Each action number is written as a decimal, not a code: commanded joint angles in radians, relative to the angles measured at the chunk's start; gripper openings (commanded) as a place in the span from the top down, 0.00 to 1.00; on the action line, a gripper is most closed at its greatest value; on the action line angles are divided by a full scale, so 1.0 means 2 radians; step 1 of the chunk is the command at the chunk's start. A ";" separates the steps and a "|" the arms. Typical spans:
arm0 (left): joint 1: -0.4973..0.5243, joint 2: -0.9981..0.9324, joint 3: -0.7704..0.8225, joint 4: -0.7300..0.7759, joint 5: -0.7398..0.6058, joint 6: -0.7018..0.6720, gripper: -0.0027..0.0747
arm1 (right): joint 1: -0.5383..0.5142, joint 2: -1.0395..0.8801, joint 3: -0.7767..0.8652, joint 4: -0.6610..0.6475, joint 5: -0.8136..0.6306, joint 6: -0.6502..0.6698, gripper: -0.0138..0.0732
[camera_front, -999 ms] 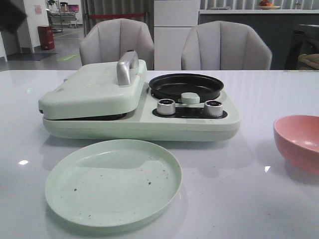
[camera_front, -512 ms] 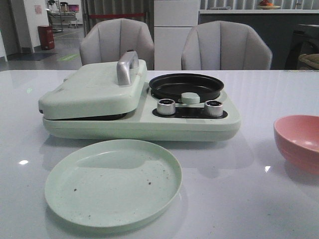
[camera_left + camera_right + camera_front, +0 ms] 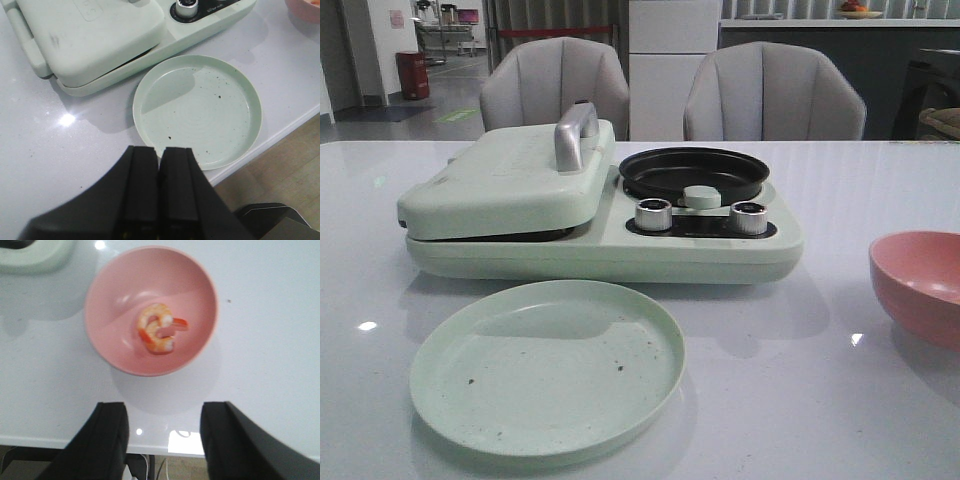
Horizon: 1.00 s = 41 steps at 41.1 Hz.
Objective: Make breakfast with bread and shrimp
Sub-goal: 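Move the right gripper to the pink bowl and grasp its rim, then lift the pink bowl with the right gripper over the frying pan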
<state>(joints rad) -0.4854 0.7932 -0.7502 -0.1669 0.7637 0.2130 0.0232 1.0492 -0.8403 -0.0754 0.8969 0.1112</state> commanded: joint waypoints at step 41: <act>-0.004 -0.003 -0.013 -0.034 -0.032 -0.005 0.84 | -0.094 0.350 -0.171 0.070 -0.056 -0.078 0.47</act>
<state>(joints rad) -0.4854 0.7932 -0.7502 -0.2046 0.7637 0.2121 -0.1579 1.7894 -1.1509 0.0709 0.8041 -0.0327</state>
